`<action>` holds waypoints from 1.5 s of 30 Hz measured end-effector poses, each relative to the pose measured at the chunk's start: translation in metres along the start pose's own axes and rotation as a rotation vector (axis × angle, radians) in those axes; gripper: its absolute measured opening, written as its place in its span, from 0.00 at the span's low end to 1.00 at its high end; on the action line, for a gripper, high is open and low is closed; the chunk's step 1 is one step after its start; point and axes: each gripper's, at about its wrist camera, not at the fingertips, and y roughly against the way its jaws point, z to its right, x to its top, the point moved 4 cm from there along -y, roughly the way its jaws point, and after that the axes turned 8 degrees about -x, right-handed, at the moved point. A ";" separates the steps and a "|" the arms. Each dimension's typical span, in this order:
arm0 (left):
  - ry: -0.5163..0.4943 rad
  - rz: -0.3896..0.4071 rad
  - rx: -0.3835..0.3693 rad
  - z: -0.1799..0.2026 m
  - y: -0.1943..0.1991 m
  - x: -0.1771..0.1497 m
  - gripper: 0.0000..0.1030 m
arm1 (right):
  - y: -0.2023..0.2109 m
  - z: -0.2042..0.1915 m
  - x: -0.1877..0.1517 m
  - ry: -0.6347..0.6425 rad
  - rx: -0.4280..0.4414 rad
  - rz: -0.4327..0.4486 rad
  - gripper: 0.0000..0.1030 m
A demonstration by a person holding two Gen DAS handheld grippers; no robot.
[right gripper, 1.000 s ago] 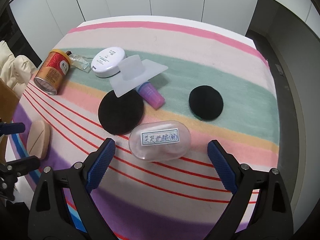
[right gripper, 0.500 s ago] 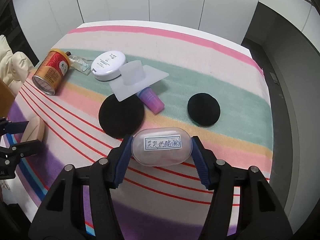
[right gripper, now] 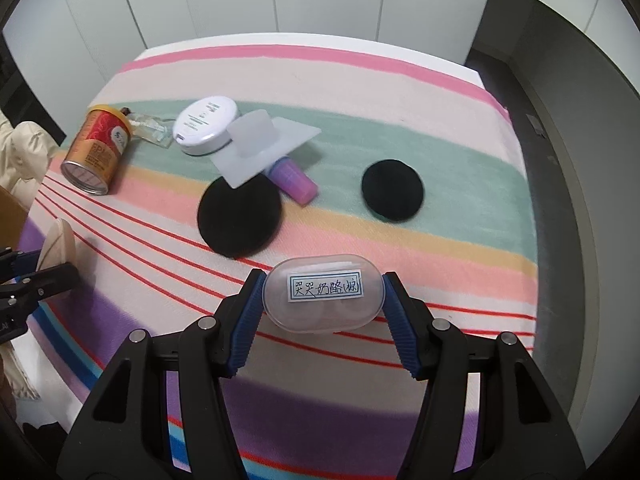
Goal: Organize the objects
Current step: 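Lift the beige puff with the left tool while the right tool lifts the clear case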
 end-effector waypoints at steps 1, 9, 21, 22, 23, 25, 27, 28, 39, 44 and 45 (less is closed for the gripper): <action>0.005 0.001 0.006 -0.002 0.001 0.001 0.39 | 0.002 0.001 0.001 -0.003 -0.010 -0.004 0.59; 0.038 -0.006 0.042 -0.008 0.015 0.018 0.39 | 0.026 0.011 0.007 -0.037 -0.060 -0.027 0.59; 0.025 0.051 0.129 -0.005 0.102 0.061 0.39 | 0.111 0.034 0.043 -0.106 -0.111 -0.004 0.59; 0.024 0.060 0.135 -0.005 0.113 0.065 0.39 | 0.123 0.036 0.047 -0.107 -0.112 0.006 0.59; 0.023 0.072 0.139 -0.003 0.125 0.069 0.39 | 0.132 0.036 0.050 -0.107 -0.112 0.013 0.59; 0.029 0.081 0.176 -0.001 0.145 0.075 0.39 | 0.159 0.038 0.060 -0.110 -0.112 0.041 0.59; 0.032 0.095 0.195 0.001 0.166 0.080 0.39 | 0.179 0.040 0.064 -0.109 -0.113 0.063 0.59; 0.026 0.114 0.191 0.004 0.180 0.084 0.39 | 0.192 0.040 0.068 -0.108 -0.114 0.075 0.59; -0.006 0.215 0.234 0.028 0.284 0.106 0.39 | 0.304 0.041 0.100 -0.093 -0.124 0.170 0.59; -0.030 0.263 0.249 0.045 0.325 0.107 0.39 | 0.337 0.044 0.106 -0.112 -0.065 0.188 0.59; -0.036 0.269 0.254 0.048 0.331 0.106 0.39 | 0.342 0.046 0.105 -0.119 -0.062 0.188 0.59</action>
